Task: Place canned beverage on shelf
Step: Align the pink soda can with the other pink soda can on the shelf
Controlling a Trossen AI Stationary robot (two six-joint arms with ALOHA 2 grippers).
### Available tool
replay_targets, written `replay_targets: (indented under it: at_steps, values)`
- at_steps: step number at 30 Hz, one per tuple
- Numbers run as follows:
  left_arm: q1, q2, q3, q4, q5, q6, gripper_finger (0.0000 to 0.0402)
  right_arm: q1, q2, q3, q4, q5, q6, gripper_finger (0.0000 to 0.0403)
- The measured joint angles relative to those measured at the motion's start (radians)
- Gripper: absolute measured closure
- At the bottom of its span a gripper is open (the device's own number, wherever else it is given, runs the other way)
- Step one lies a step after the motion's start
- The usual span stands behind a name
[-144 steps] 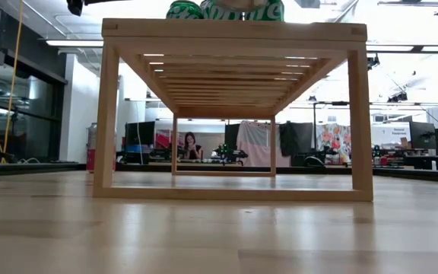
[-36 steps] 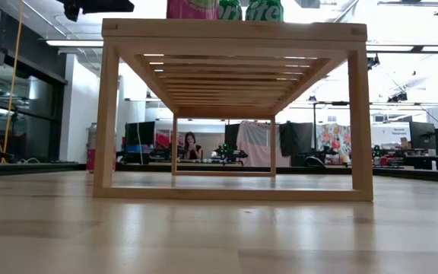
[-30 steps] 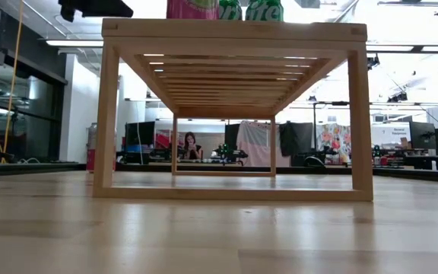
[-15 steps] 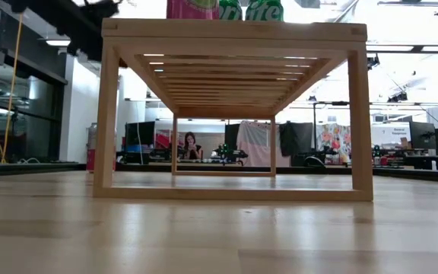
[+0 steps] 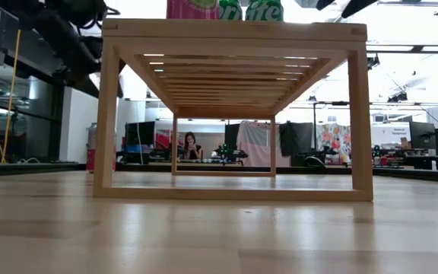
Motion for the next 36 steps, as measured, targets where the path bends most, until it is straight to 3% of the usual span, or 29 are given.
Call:
replay_targets:
  at_steps: [7,28,36]
  values:
    - [0.101,0.055,0.0,0.001,0.069,-0.029,0.0067,0.0,0.0,0.0,0.04,-0.001,-0.033,0.0018]
    - [0.184,0.352,0.0,0.102,0.024,-0.147,0.0066,0.0,0.0,0.0,0.046,-0.003,-0.031,0.0018]
    - [0.225,0.452,0.0,0.112,0.06,-0.185,0.0066,0.0,0.0,0.0,0.05,-0.005,-0.031,0.0018]
